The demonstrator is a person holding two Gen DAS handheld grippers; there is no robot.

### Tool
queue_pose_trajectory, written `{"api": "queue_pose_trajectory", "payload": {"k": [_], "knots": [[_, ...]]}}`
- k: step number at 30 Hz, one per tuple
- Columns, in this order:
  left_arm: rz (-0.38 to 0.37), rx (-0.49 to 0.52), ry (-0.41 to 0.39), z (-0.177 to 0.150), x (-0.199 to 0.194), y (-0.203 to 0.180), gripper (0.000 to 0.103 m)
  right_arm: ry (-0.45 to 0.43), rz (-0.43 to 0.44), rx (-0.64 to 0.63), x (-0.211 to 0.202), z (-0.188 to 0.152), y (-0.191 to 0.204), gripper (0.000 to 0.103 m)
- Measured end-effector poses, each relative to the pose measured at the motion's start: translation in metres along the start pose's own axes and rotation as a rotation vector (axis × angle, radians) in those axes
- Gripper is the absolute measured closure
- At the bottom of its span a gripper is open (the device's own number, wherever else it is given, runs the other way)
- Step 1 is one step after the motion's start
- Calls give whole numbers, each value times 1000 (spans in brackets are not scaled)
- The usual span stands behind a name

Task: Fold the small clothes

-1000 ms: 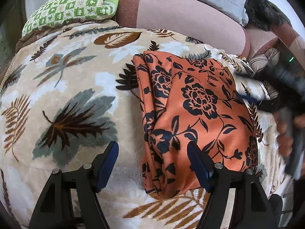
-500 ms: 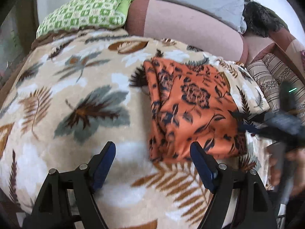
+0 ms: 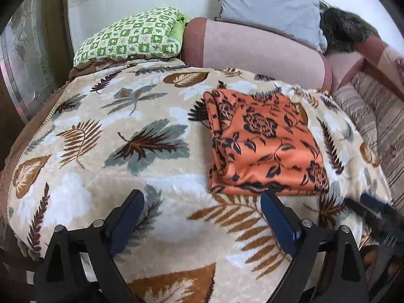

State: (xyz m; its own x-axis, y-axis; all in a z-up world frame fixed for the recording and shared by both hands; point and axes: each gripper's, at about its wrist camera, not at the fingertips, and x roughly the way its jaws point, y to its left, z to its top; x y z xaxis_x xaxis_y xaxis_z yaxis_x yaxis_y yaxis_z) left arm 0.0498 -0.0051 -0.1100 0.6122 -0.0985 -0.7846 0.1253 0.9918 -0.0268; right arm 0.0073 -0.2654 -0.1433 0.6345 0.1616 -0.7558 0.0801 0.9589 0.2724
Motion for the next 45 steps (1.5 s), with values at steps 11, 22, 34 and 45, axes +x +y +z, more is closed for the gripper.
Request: {"api": "queue_pose_trajectory", "payload": {"k": [11,22,34,45], "knots": [[101,8,24,-10,-6,9,9,30,63,-26,18,42,16,0],[94,27,23,12,18,22,9,129,359,158,99,137,-10,0],[-364,-225,197,144,165,52,9,257,462,331,199,169,-65,0],[-485,-255,285,180,236,35,53,280,411,250,196,173,-55,0]]}}
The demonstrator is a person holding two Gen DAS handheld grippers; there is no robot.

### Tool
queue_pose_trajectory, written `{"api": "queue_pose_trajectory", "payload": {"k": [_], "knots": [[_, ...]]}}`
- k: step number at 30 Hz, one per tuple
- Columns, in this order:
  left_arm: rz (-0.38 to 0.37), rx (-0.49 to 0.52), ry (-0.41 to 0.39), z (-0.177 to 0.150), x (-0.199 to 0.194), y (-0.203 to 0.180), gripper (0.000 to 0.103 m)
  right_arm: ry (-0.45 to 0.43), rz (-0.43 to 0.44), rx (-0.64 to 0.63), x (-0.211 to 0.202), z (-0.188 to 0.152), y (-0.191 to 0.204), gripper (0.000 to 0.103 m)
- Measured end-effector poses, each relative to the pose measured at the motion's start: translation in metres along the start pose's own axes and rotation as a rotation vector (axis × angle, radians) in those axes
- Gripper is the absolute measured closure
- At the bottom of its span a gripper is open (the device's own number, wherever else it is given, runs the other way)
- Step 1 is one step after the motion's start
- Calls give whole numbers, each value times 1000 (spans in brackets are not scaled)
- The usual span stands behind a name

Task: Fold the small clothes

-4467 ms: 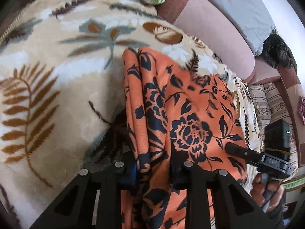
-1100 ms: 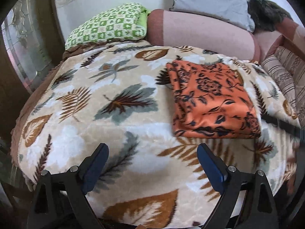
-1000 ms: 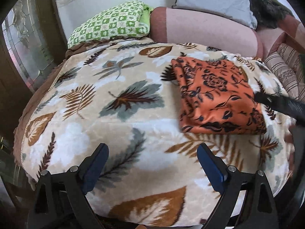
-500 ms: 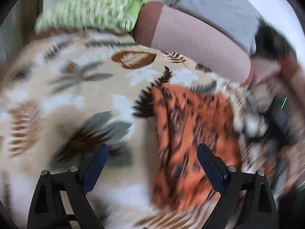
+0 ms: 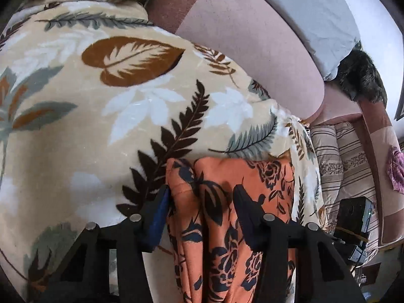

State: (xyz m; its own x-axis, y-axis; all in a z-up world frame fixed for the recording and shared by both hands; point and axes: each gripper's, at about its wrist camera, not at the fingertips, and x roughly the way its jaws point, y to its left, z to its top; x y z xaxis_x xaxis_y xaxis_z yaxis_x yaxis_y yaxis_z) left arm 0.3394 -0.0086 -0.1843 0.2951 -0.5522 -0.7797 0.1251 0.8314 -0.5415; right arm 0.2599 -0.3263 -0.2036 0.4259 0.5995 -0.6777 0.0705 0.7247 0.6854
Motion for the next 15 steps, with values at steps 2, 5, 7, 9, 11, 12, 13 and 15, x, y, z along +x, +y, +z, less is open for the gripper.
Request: {"api": "queue_pose_trajectory", "payload": {"k": [2,5,7,9,11,12,13,15], "knots": [[6,10,-2,0,0,2,76,-20,-26,-39,-9,1,10,0],[-6,2,-9,2,0,6,83,-114,-57,-115,-36,9,26,0],[-1,15,-12,2,-1,5,84,-143,-141,-120,-41,22,25,0],[7,23,-14,1,-1,4,84,-114,-181,-84,-30,40,10,0],[15,29,-14,1,-1,3,84,-54,-228,-35,-8,54,-10,0],[18,33,-13,1,0,2,84,-44,-225,-17,-1,57,-16,1],[23,41,-13,2,0,2,84,-36,-215,-2,4,58,-21,2],[38,58,-8,3,3,0,84,-28,-183,26,13,60,-27,22]]}}
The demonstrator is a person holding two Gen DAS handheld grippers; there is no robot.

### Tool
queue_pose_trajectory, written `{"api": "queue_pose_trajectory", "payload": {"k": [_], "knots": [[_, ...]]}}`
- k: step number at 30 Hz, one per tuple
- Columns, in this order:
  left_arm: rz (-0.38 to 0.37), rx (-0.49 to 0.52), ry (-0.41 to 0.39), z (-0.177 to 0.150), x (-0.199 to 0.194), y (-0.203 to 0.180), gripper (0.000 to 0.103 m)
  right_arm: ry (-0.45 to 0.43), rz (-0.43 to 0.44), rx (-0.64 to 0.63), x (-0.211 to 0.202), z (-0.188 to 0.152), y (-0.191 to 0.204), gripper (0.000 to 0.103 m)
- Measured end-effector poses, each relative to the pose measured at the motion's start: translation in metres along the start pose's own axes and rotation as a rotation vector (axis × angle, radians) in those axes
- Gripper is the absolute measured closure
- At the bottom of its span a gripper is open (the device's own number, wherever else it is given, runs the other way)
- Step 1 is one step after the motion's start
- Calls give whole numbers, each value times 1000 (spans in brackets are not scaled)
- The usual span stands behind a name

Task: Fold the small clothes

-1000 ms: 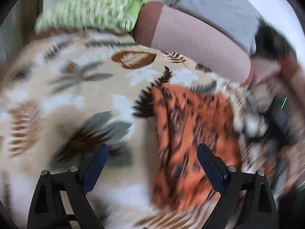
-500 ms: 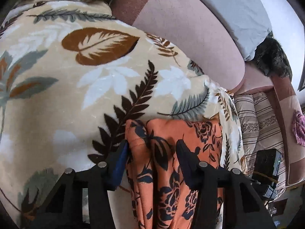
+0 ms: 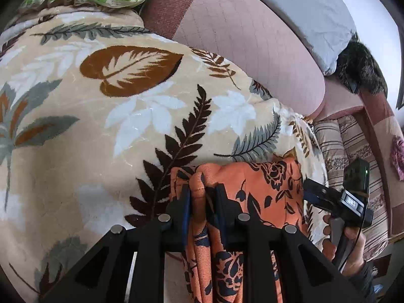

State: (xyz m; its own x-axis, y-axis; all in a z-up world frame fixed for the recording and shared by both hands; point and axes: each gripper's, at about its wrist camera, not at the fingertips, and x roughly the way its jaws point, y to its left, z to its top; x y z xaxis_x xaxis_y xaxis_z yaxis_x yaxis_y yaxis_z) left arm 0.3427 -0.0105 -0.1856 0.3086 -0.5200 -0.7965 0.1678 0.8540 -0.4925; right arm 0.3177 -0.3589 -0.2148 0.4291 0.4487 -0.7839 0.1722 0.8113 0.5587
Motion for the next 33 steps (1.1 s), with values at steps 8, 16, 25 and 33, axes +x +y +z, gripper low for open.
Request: {"api": "queue_pose_trajectory", "payload": {"k": [8,16,25,33], "knots": [[81,60,3,1,16,-9,81,-23,-26,168,13,-8,-35,87],[94,146,-114,-16,-43,-33,72,-117,-67,26,-31,-17,7,20],[97,236,-9,-105,-46,-63,54,22,211,76,-13,-70,2,21],[163,274,-66,-140,-63,-64,48,-24,368,52,-75,-129,14,11]]}}
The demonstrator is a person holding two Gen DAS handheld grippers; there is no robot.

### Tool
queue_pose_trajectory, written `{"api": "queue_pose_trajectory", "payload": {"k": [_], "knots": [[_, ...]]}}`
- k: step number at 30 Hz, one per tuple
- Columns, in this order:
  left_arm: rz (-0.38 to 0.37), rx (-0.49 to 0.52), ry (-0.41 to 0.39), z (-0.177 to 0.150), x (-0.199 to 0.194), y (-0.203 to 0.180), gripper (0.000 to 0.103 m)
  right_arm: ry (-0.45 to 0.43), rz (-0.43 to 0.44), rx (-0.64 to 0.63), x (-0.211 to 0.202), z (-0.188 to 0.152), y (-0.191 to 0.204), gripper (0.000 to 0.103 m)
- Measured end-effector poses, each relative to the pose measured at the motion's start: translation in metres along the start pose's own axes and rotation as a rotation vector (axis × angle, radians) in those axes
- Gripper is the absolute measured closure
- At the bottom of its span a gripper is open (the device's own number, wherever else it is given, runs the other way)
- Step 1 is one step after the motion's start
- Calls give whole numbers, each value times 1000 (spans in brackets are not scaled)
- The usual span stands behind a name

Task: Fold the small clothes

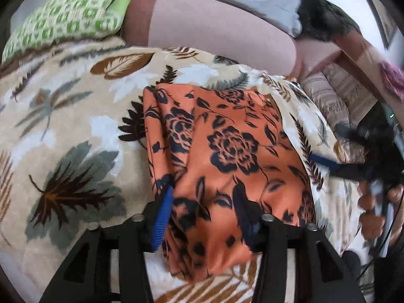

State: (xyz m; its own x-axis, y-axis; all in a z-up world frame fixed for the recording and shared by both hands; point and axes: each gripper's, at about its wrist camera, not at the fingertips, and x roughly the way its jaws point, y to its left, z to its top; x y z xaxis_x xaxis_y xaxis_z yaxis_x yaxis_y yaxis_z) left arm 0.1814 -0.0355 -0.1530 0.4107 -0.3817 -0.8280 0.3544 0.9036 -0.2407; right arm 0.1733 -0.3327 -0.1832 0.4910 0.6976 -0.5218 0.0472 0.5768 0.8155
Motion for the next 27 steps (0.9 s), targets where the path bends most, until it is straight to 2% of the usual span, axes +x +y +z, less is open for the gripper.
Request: {"api": "queue_pose_trajectory", "payload": {"k": [1,2,3,4,6,8,10,11,12,13,14,16,18,20,23,24,25,27], "knots": [[53,29,45,-5,12,-1,48,40,-43,28,9,-9,-14,12],[104,30,97,-9,25,2,49,51,-51,80,14,-20,-34,12],[123,16,114,-12,30,7,49,23,-14,115,10,-25,-40,12],[119,-4,101,-13,26,9,49,-5,2,132,1,-29,-36,12],[104,-20,13,-15,2,6,49,-67,4,44,-16,-37,-8,11],[128,24,-35,-17,-14,-5,47,-67,24,-21,-16,-45,6,11],[174,42,4,-20,-7,-10,43,-28,-67,-12,-3,-50,-2,11],[211,29,59,-22,6,-6,43,11,-144,27,9,-51,-18,11],[232,18,91,-26,13,-4,43,17,-166,54,13,-52,-26,11],[248,3,111,-29,13,-1,44,-25,-160,53,4,-55,-19,11],[239,-6,69,-31,1,-3,44,-47,-160,33,-2,-56,-7,11],[240,8,-6,-30,-19,-11,43,-113,-168,-103,-29,-67,32,11],[273,41,-48,-30,-41,-22,43,-161,-262,-207,-46,-82,60,11],[291,45,-108,-33,-66,-32,34,-197,-337,-270,-62,-99,77,11],[288,3,-217,-44,-105,-43,20,-214,-421,-320,-75,-128,91,10],[291,-3,-234,-48,-112,-47,20,-215,-444,-324,-78,-138,93,8],[295,-6,-248,-52,-122,-51,20,-218,-463,-327,-72,-143,93,1],[301,-6,-249,-60,-132,-58,19,-226,-517,-350,-69,-161,97,0]]}}
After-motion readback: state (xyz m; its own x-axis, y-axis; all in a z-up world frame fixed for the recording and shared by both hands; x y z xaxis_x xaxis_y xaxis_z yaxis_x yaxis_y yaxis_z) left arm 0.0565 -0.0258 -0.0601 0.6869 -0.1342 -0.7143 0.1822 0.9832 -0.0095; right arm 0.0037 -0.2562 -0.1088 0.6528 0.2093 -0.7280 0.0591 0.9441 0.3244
